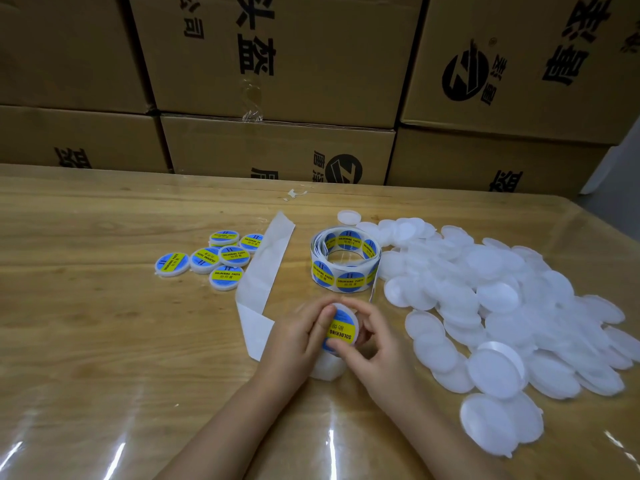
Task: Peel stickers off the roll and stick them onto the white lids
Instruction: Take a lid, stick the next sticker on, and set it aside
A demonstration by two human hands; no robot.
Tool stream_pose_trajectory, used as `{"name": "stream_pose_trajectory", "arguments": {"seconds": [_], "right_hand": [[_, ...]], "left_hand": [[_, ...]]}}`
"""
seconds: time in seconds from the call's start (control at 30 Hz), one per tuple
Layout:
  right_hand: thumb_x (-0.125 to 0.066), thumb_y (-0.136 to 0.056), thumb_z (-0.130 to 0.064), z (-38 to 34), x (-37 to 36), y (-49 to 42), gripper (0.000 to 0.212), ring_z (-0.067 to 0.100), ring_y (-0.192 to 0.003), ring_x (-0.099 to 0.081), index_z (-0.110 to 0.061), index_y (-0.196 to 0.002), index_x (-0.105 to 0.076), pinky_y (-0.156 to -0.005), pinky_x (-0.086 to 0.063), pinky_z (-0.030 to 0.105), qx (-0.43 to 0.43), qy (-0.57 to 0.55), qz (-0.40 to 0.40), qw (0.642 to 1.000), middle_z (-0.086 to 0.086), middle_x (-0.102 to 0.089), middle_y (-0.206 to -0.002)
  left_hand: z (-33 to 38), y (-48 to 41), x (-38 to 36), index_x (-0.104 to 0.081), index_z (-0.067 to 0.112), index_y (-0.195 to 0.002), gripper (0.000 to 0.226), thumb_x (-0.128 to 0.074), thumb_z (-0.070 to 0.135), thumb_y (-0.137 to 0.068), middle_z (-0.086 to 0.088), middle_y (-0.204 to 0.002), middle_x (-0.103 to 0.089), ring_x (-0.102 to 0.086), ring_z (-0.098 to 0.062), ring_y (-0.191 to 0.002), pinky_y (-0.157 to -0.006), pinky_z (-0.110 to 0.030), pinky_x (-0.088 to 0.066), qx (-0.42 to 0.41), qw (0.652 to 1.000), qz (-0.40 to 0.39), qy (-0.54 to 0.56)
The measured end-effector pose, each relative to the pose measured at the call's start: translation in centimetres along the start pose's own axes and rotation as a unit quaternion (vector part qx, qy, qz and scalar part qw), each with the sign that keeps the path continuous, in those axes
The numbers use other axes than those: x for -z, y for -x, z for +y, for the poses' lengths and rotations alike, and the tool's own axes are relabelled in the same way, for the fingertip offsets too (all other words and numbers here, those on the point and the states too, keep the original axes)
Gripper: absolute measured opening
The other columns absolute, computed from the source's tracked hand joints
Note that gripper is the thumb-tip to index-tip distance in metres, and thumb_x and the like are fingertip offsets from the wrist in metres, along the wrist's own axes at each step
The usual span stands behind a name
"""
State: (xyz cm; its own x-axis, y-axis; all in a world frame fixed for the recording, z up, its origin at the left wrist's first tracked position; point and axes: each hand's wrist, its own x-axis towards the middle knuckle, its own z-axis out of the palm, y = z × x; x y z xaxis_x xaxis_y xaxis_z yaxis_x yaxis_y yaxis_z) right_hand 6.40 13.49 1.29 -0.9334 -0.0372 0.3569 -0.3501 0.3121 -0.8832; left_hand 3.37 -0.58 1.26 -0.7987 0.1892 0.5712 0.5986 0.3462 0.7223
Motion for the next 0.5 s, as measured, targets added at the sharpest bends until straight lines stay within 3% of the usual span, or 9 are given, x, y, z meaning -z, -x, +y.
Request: {"name": "stream_pose_trajectory", "arguments": {"seconds": [0.07,0.13,0.27,0.4,0.5], "right_hand": [[-0.074,-0.075,-0.023,-0.16,-0.1,0.06,0.045,0.013,-0.08,-0.059,-0.043,-0.112,-0.056,-0.072,-0.048,0.019,-0.003,0.004,-0.017,1.0,-0.006,-0.065,-0.098],[-0.072,-0.079,-0.021,-0.22,-0.17,0.2,0.039,0.015,-0.08,-0.061,-0.044,-0.108,-0.058,-0.072,-0.05,0.024,-0.011,-0.023,-0.017,1.0,-0.006,-0.067,-0.093],[-0.059,-0.089,-0.027,-0.14,0.02,0.43,0.017,0.003,-0.064,-0.055,-0.04,-0.1,-0.061,-0.062,-0.042,0.015,0.002,-0.012,0.017,1.0,-0.008,-0.065,-0.075],[-0.049,-0.092,-0.028,-0.36,0.0,0.5,0.018,0.0,-0.067,-0.06,-0.037,-0.1,-0.061,-0.062,-0.042,0.01,0.006,-0.034,0.013,0.999,-0.024,-0.065,-0.078],[-0.045,-0.093,-0.025,-0.34,0.12,0.4,0.021,-0.002,-0.069,-0.06,-0.037,-0.101,-0.061,-0.063,-0.042,0.009,0.009,-0.043,0.006,0.999,-0.026,-0.064,-0.08]], "left_hand": [[-0.09,0.07,0.05,-0.064,0.025,-0.104,0.03,-0.038,0.035,-0.094,0.03,-0.092,-0.058,-0.055,0.012,-0.086,-0.074,-0.008,-0.04,-0.007,1.0,0.011,-0.014],[-0.07,0.09,0.11,-0.067,0.016,-0.102,0.034,-0.039,0.033,-0.094,0.025,-0.091,-0.06,-0.055,0.01,-0.084,-0.073,-0.008,-0.04,-0.02,0.999,0.014,-0.028],[0.26,0.07,0.01,-0.067,0.012,-0.1,0.035,-0.04,0.033,-0.093,0.018,-0.09,-0.061,-0.057,0.0,-0.083,-0.072,-0.015,-0.042,-0.038,0.998,-0.006,-0.051],[0.14,0.21,0.16,-0.06,0.028,-0.097,0.022,-0.046,0.043,-0.089,0.03,-0.081,-0.059,-0.055,0.011,-0.08,-0.067,-0.009,-0.041,-0.016,0.999,-0.023,-0.038],[0.03,0.44,0.3,-0.046,0.041,-0.088,0.014,-0.051,0.053,-0.082,0.03,-0.087,-0.059,-0.056,0.007,-0.073,-0.061,-0.009,-0.04,0.005,0.999,-0.042,-0.034]]}}
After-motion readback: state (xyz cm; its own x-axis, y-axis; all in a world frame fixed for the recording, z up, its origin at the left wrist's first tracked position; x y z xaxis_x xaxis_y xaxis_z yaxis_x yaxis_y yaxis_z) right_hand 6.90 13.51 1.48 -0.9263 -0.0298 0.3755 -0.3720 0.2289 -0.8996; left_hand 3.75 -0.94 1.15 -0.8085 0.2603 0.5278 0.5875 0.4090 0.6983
